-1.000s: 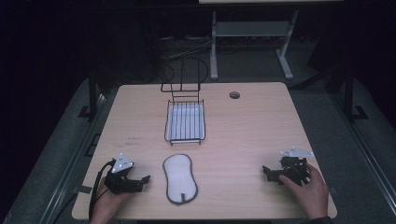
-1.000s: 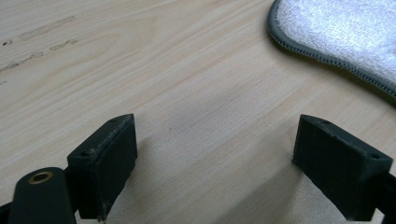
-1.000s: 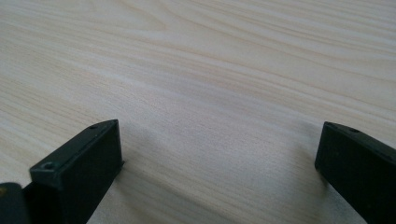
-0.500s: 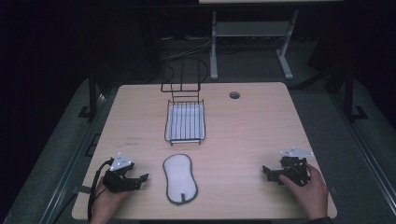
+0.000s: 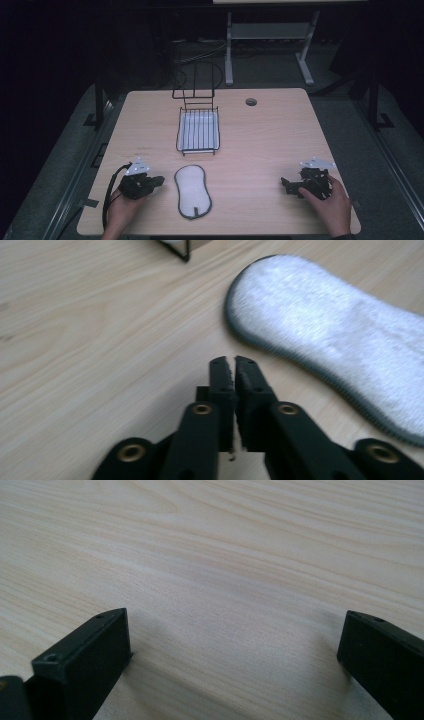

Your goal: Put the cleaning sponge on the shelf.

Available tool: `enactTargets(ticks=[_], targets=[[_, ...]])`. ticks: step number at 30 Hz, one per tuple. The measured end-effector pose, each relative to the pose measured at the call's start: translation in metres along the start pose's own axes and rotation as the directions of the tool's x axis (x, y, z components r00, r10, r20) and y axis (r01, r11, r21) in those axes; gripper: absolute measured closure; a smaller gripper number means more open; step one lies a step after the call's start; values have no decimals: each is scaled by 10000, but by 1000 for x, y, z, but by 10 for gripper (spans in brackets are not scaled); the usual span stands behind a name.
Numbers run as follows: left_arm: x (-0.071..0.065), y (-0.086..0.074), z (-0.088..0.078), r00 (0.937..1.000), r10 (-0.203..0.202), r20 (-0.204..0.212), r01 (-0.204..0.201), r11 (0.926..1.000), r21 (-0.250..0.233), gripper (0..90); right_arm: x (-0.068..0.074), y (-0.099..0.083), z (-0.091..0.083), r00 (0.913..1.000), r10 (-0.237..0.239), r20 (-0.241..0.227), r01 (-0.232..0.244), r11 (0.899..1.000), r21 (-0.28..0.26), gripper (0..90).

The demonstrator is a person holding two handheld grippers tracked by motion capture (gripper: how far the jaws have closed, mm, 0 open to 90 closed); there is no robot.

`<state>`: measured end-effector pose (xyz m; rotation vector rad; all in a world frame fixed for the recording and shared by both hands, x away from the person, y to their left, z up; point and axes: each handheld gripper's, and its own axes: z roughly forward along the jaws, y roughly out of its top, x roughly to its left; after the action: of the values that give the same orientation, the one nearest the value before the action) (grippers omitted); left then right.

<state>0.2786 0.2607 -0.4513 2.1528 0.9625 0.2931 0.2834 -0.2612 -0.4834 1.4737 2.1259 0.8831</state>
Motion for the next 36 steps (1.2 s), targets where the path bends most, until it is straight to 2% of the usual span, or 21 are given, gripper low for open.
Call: enactTargets(ticks=[2,4,11,13,20,25,36], targets=[[-2,2,2,10000,12,77,-12,10000,-1,897,0,0,0,10000,2,1,-2,10000,-4,2],[-6,7,9,9994,160,315,-166,9996,207,897,0,0,0,10000,1,2,-1,10000,0,2],[-13,15,24,9984,236,518,-254,9991,348,897,0,0,0,10000,0,1,0,10000,-3,2],[-15,19,28,9977,455,512,-477,9979,429,897,0,0,0,10000,-1,1,1,10000,-3,2],[-19,26,42,9958,565,719,-601,9970,481,897,0,0,0,10000,-1,2,1,10000,-2,2],[-23,35,49,9936,815,783,-853,9953,463,896,0,0,0,10000,3,0,-3,10000,-2,2],[-34,53,66,9881,1045,1133,-1081,9938,264,897,0,0,0,10000,9,4,-9,10000,-3,2]])
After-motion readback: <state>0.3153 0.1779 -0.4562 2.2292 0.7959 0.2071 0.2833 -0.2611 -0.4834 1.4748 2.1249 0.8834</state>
